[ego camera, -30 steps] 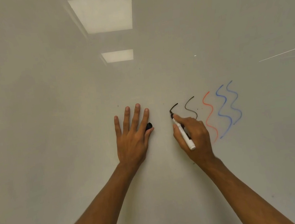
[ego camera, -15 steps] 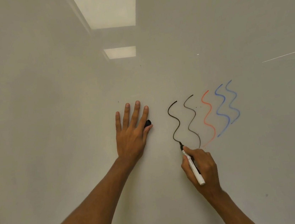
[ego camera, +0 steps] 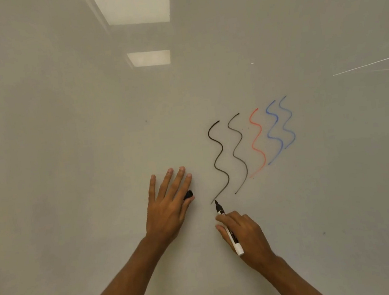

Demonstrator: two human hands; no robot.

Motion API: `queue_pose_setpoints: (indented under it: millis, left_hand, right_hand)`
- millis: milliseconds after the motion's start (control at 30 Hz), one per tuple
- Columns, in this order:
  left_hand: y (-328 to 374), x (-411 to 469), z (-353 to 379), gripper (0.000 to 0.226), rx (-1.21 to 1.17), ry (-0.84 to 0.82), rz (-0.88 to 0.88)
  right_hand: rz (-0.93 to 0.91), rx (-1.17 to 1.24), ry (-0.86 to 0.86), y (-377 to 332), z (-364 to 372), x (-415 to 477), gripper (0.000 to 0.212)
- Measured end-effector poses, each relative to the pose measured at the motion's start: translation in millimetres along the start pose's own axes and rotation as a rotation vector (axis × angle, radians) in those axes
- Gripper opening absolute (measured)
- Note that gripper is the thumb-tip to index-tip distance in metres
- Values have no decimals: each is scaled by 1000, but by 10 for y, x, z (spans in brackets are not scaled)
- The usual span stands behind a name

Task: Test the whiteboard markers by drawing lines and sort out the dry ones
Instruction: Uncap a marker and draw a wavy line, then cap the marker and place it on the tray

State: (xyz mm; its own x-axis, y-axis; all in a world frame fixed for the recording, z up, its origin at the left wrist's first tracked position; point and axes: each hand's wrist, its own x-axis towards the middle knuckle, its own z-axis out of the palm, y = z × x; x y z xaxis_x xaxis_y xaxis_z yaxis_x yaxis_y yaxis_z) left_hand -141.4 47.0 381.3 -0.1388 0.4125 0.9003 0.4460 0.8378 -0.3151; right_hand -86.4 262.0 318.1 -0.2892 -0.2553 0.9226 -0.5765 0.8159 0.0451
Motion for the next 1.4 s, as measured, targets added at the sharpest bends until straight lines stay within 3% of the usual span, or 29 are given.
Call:
queue_pose_setpoints:
  millis: [133, 333, 533, 633, 700, 900, 1067, 1233, 1333, 1400]
  left_hand:
    - [122, -623, 36, 51, -3, -129, 12]
    - [275, -1383, -6, 51, -29, -299, -12]
    - [410, -1965, -70, 50, -42, -486, -27]
    - [468, -2175, -102, 50, -47, -554, -75]
    - [493, -2279, -122, 50, -53, -570, -87]
    - [535, -2440, -155, 50, -84, -576, -105]
    - [575, -2499, -155, 50, -106, -576, -71]
    - [628, -2530, -219, 40, -148, -592, -60]
    - [653, -2584, -233, 16, -160, -596, -54]
    - [665, -2614, -231, 19, -157, -622, -60]
  right_hand:
    - [-47, -76, -129, -51, 41, -234, 48]
    - [25, 48, -275, -228, 141, -603, 39]
    - [79, 147, -352, -418, 340, -1007, 7]
    - [103, 142, -397, -499, 429, -1187, 29]
    - [85, 105, -441, -550, 463, -1274, 35]
    - [-50, 41, -514, -630, 556, -1407, 21]
    - [-94, 56, -508, -710, 621, -1466, 39]
    - [-54, 90, -546, -817, 637, -1510, 36]
    - [53, 129, -547, -895, 657, -1526, 29]
    - [114, 154, -534, -944, 664, -1533, 25]
